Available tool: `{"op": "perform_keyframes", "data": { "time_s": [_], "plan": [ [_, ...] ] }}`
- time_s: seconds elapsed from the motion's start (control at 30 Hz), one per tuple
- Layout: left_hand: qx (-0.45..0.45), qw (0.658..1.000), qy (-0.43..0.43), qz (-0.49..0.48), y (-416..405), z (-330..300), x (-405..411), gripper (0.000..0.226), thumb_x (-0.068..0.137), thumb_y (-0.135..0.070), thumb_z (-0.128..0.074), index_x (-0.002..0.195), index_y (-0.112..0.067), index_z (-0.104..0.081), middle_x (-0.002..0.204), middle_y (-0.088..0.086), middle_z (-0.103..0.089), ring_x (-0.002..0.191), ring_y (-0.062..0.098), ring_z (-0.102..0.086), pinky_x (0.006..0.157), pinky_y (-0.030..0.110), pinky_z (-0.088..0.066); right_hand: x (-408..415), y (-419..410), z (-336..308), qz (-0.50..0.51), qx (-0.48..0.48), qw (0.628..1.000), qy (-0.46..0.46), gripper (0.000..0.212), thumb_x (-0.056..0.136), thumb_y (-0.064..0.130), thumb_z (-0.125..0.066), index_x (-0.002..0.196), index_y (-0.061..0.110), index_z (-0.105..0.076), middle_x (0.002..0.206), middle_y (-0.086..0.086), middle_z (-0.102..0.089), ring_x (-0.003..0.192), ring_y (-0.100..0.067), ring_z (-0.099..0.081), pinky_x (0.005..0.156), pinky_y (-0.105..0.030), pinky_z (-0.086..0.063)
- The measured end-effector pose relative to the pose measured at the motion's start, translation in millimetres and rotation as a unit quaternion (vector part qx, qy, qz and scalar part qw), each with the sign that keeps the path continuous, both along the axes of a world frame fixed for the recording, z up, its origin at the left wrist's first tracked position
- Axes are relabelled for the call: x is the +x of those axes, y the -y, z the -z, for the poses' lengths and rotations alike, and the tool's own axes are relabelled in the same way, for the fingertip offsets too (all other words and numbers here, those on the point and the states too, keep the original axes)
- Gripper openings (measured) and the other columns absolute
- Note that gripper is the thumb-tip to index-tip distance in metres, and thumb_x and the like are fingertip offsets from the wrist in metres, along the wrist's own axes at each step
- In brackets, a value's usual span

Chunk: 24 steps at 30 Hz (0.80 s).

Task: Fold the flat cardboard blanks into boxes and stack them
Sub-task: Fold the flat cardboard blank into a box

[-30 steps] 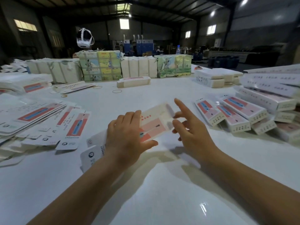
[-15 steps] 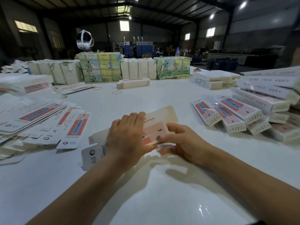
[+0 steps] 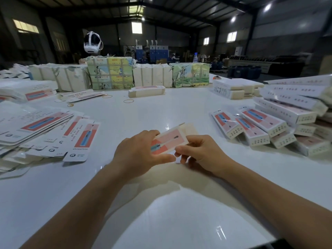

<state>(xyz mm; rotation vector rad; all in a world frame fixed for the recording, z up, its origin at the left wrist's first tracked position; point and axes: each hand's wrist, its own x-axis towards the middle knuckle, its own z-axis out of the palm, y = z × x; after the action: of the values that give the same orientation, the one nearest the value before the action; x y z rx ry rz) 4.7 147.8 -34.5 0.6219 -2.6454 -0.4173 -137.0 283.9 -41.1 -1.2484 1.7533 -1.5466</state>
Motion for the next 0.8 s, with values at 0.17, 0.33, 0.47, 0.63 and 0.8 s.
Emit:
{"op": "perform_keyframes", "data": {
  "time_s": [0.17, 0.33, 0.47, 0.63, 0.8],
  "plan": [
    [0.064, 0.997, -0.036, 0.0, 8.8, 1.8, 5.2, 0.058, 0.071, -0.061, -0.065, 0.118, -0.031, -0.05, 0.109, -0.009, -0.057, 0.085, 0.015, -0.061, 0.078, 0.034, -0.057, -2.9, 0.9, 0.6, 0.077, -0.044, 0.996, 0.014, 0.02, 0.087, 0.014, -0.067, 0.102, 0.026, -0.063, 0.071, -0.001, -0.069, 0.054, -0.015, -0.06, 0.049, -0.026, -0.049],
    [0.058, 0.994, -0.087, -0.03, 14.4, 3.4, 8.0, 0.061, 0.07, -0.062, -0.064, 0.12, -0.031, -0.05, 0.115, -0.009, -0.058, 0.086, 0.017, -0.062, 0.076, 0.035, -0.057, -3.5, 0.0, 5.1, 0.206, -0.155, 0.965, -0.044, 0.028, 0.088, 0.006, -0.062, 0.107, 0.026, -0.063, 0.072, 0.007, -0.065, 0.055, -0.006, -0.06, 0.051, -0.019, -0.049],
    [0.051, 0.995, -0.082, -0.029, 13.3, 4.1, 7.2, 0.068, 0.064, -0.068, -0.057, 0.121, -0.03, -0.049, 0.115, -0.009, -0.058, 0.086, 0.017, -0.062, 0.076, 0.034, -0.057, 6.1, 4.4, 7.8, 0.179, -0.16, 0.969, -0.065, 0.033, 0.091, 0.003, -0.059, 0.114, 0.027, -0.06, 0.085, 0.004, -0.061, 0.059, -0.002, -0.057, 0.055, -0.015, -0.048],
    [-0.01, 0.997, -0.061, -0.036, 5.9, 6.8, 0.2, 0.062, 0.07, -0.065, -0.062, 0.119, -0.028, -0.049, 0.11, -0.008, -0.058, 0.083, 0.015, -0.06, 0.076, 0.033, -0.056, 7.4, 3.6, 8.6, 0.18, -0.128, 0.972, -0.085, 0.022, 0.091, 0.009, -0.059, 0.111, 0.014, -0.069, 0.091, 0.004, -0.058, 0.059, -0.002, -0.056, 0.053, -0.014, -0.046],
    [-0.032, 0.998, -0.041, -0.035, 7.4, 9.5, 1.4, 0.059, 0.07, -0.065, -0.062, 0.114, -0.028, -0.049, 0.108, -0.008, -0.058, 0.082, 0.012, -0.06, 0.074, 0.031, -0.055, 7.8, 0.4, 6.6, 0.167, -0.097, 0.974, -0.115, 0.014, 0.09, 0.003, -0.059, 0.09, 0.011, -0.07, 0.085, -0.001, -0.061, 0.054, -0.003, -0.057, 0.051, -0.013, -0.046]
  ]
}}
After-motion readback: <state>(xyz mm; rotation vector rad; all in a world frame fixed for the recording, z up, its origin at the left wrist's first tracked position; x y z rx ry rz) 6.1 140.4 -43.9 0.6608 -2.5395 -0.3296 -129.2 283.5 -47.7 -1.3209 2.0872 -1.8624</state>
